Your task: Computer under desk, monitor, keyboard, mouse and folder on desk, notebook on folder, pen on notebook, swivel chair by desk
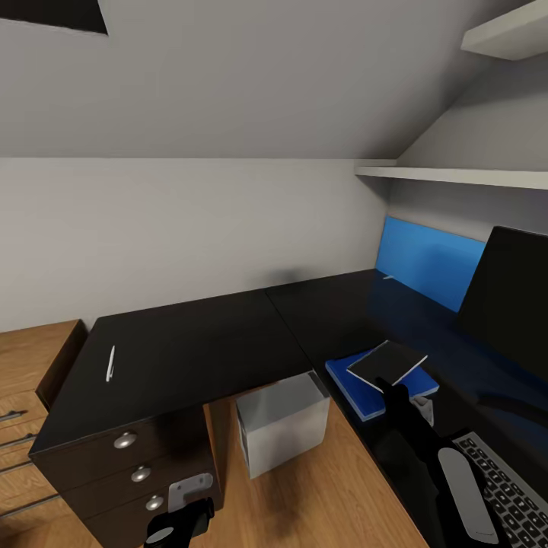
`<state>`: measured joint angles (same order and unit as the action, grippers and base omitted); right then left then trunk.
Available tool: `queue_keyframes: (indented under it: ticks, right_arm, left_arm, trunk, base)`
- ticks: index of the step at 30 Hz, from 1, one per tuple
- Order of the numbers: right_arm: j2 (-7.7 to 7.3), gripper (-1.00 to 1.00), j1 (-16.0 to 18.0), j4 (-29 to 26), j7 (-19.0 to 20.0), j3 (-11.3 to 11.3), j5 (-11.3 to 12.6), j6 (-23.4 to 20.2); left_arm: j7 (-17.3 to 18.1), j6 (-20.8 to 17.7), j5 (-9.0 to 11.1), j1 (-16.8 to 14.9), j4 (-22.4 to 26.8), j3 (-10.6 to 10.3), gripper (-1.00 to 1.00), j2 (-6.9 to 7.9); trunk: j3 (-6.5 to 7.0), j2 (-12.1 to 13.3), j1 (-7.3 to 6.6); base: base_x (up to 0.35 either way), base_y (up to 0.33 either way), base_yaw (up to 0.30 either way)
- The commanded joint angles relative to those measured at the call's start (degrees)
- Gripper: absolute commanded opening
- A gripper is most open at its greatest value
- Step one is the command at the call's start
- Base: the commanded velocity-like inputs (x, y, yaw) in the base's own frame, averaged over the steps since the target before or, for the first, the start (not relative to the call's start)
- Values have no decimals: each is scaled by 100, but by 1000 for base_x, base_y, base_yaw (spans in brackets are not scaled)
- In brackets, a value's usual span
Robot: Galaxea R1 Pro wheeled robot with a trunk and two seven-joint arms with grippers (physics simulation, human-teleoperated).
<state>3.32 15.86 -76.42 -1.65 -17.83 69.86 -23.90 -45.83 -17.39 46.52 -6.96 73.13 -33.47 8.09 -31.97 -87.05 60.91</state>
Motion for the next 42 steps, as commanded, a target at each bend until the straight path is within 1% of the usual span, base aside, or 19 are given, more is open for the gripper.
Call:
queue_keyframes:
  ticks: [1, 6, 8, 10, 13, 22, 28, 30, 31, 37, 38, 41, 42]
  right_arm:
    - [5, -100, 5, -5, -5, -22, 50, -37]
    - [2, -100, 5, 0, -39, -25, 47, -36]
    - [2, -100, 5, 2, -79, -26, 46, -36]
    - [2, -100, 5, 3, -123, -27, 46, -33]
    - [2, -100, 5, 4, -221, -28, 46, -23]
    - [13, -100, 5, 4, -354, -28, 46, -18]
    - [17, -100, 5, 11, -384, -28, 46, -20]
    - [14, -100, 5, 12, -393, -28, 46, -19]
    - [13, -100, 5, 12, -394, -28, 46, -19]
    - [17, -100, 5, 13, -404, -28, 46, -19]
    - [17, -100, 5, 13, -405, -28, 46, -19]
    - [15, -100, 5, 13, -406, -28, 46, -18]
    - [14, -100, 5, 13, -406, -29, 46, -18]
  left_arm:
    - [-40, -19, 20, -7, 9, -13, 100, 7]
    - [-40, 62, 22, -7, 9, -26, 100, 5]
    - [-40, 134, 22, -7, 9, -100, 100, 7]
    - [-40, 194, 18, -7, 9, -235, 100, 9]
    - [-40, 227, 16, -7, 9, -328, 100, 9]
    - [-40, 235, 16, -7, 9, -351, 100, 9]
    - [-48, 248, 15, -7, 22, -315, 100, 16]
    - [-49, 309, 15, -7, 33, -309, 100, 17]
    - [-49, 351, 15, -7, 35, -307, 100, 17]
    - [-43, 933, 17, -7, 42, -294, 100, 22]
    - [-42, 1092, 20, -7, 43, -301, 100, 24]
    - [-41, 1266, 22, -7, 46, -322, 100, 21]
    - [-45, 1325, 23, -7, 49, -334, 100, 19]
  trunk:
    - [-6, -3, 1]
    - [-6, -3, 1]
    - [-6, -3, 1]
    - [-6, -3, 1]
    - [-6, -3, 1]
    - [-6, -3, 1]
    - [-6, -3, 1]
    - [-6, -3, 1]
    - [-6, -3, 1]
    - [-6, -3, 1]
    - [-6, -3, 1]
    - [-6, -3, 1]
    - [-24, -43, 23]
  base:
    - [186, 0, 0]
    - [193, 0, 0]
    - [81, 0, 0]
    - [38, 0, 0]
    - [13, 0, 0]
    - [2, 0, 0]
    - [0, 0, 0]
    - [0, 0, 0]
    - [0, 0, 0]
    - [0, 0, 0]
    - [0, 0, 0]
    - [0, 0, 0]
    - [0, 0, 0]
